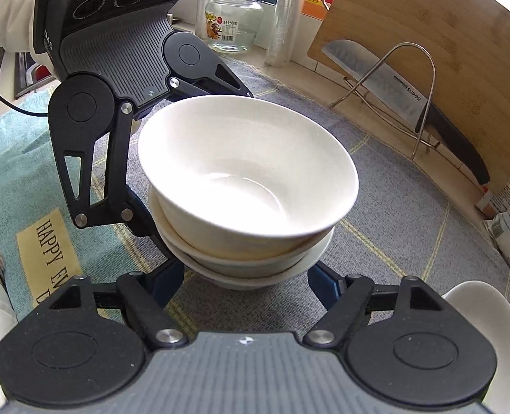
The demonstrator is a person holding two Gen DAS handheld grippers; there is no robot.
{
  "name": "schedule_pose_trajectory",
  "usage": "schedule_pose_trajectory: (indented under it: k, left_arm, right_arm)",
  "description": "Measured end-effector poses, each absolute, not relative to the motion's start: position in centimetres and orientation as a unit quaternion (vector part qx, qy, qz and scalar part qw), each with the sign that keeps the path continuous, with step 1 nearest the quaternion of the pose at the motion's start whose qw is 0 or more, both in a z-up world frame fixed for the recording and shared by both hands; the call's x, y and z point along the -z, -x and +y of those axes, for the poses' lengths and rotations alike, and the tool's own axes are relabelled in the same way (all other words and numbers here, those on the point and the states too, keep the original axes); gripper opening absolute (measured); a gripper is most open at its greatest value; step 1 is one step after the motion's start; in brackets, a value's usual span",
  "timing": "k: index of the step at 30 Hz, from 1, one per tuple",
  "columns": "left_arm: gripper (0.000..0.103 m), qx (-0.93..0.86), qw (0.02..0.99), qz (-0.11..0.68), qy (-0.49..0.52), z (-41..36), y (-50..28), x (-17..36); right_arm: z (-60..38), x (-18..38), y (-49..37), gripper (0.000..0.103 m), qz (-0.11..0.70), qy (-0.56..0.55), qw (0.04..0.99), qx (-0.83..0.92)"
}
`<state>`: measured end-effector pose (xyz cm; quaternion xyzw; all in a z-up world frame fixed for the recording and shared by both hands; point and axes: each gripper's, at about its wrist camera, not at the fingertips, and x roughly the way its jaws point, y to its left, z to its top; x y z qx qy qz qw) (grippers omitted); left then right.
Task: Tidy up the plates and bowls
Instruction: 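Lift the bowl stack with the right tool and carry it to the plate stack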
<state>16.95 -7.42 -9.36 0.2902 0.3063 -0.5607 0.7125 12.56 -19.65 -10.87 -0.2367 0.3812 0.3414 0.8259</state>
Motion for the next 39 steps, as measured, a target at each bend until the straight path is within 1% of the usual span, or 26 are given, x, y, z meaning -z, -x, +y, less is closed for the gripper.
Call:
schedule_pose_trajectory:
  k: [11,39]
  left_arm:
    - [0.085,0.568,0.703,0.316,-0.287,-7.59,-17.25,9.35]
    - [0.085,0.574,0.689,0.307,-0.318,-8.19,-16.94,9.08]
  right_arm:
    - [-19.81,10.87,-12.8,0.083,0.386,0.23,0.822,-0.349]
    - [-19.36,10.62,-12.75,0.085,0.39,0.239,0.816,-0.352]
